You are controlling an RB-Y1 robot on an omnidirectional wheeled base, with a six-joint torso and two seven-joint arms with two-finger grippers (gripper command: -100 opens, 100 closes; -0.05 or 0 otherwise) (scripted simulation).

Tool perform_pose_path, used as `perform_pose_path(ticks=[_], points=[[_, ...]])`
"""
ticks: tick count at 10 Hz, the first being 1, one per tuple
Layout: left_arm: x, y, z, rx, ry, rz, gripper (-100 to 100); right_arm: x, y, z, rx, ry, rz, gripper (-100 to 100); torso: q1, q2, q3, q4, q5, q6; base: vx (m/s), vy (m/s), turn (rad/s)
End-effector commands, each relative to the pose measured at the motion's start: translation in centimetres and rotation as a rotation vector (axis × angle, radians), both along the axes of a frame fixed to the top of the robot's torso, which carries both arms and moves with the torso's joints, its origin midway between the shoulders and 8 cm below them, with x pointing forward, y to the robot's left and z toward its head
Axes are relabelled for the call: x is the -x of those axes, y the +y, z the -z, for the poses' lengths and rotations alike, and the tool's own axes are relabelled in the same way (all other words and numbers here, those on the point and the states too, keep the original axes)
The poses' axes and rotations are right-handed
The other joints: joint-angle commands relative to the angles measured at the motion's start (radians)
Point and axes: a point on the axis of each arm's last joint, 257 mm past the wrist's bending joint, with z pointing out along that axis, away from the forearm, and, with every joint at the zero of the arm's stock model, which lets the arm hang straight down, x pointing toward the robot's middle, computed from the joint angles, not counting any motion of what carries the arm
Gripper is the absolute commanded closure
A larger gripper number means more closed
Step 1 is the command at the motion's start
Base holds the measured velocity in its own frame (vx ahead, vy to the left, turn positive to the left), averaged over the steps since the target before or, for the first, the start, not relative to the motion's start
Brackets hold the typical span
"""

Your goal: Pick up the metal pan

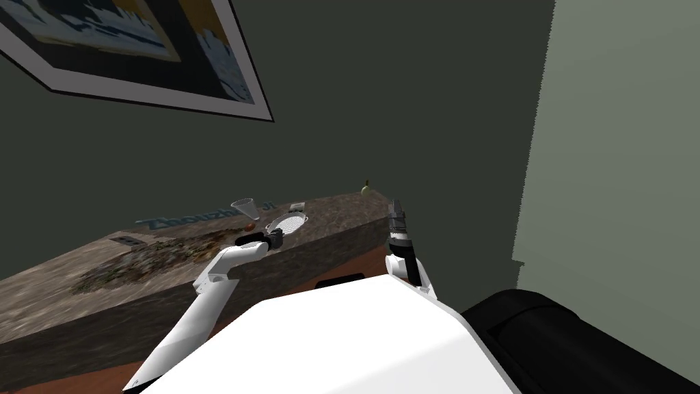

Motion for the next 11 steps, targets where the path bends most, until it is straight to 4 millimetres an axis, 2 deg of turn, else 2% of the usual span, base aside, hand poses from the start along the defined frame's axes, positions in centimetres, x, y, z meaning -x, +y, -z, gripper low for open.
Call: perform_pose_path(ticks=[1,2,3,4,5,6,7,8,10,11], points=[[-0.2,-1.8,-0.8,-0.001,-0.011,0.023,100,0.0,0.0,0.0,0.000,0.000,0.000,0,0.000,0.000,0.000,0.000,0.000,0.000,0.077,0.050,0.088],[0.5,-3.6,0.0,0.004,0.010,0.041,100,0.0,0.0,0.0,0.000,0.000,0.000,0,0.000,0.000,0.000,0.001,0.000,0.002,0.080,0.045,0.150],[0.1,-4.0,-1.0,0.001,-0.014,0.052,100,0.0,0.0,0.0,0.000,0.000,0.000,0,-0.001,0.000,0.000,0.000,0.000,0.000,0.055,0.023,0.112],[0.7,-5.8,-0.3,0.007,0.006,0.069,100,0.0,0.0,0.0,0.000,0.000,0.000,0,-0.002,0.002,0.001,0.001,-0.001,0.001,0.060,0.028,0.229],[0.3,-6.2,-1.4,0.005,-0.018,0.080,100,0.0,0.0,0.0,0.000,0.000,0.000,0,-0.002,0.003,0.002,0.002,-0.001,0.000,0.059,0.028,0.102],[0.9,-8.0,-1.1,0.011,-0.006,0.098,100,0.0,0.0,0.0,0.000,0.000,0.000,0,-0.002,0.003,0.002,0.002,-0.001,0.001,0.069,0.046,0.182],[0.6,-8.4,-2.0,0.009,-0.027,0.107,100,0.0,0.0,0.0,0.000,0.000,0.000,0,-0.001,0.003,0.003,0.002,-0.001,0.000,0.057,0.033,0.113],[1.1,-10.3,-2.2,0.016,-0.027,0.128,100,0.0,0.0,0.0,0.000,0.000,0.000,0,-0.002,0.004,0.003,0.003,-0.002,0.001,0.070,0.041,0.199],[1.0,-10.3,-2.3,0.015,-0.029,0.126,100,0.0,0.0,0.0,0.000,0.000,0.000,0,-0.002,0.005,0.004,0.004,-0.002,0.001,0.042,0.016,0.062],[1.0,-10.3,-2.3,0.015,-0.030,0.127,0,0.0,0.0,0.0,0.000,0.000,0.000,0,-0.003,0.006,0.005,0.004,-0.002,0.001,0.005,0.002,-0.002]])
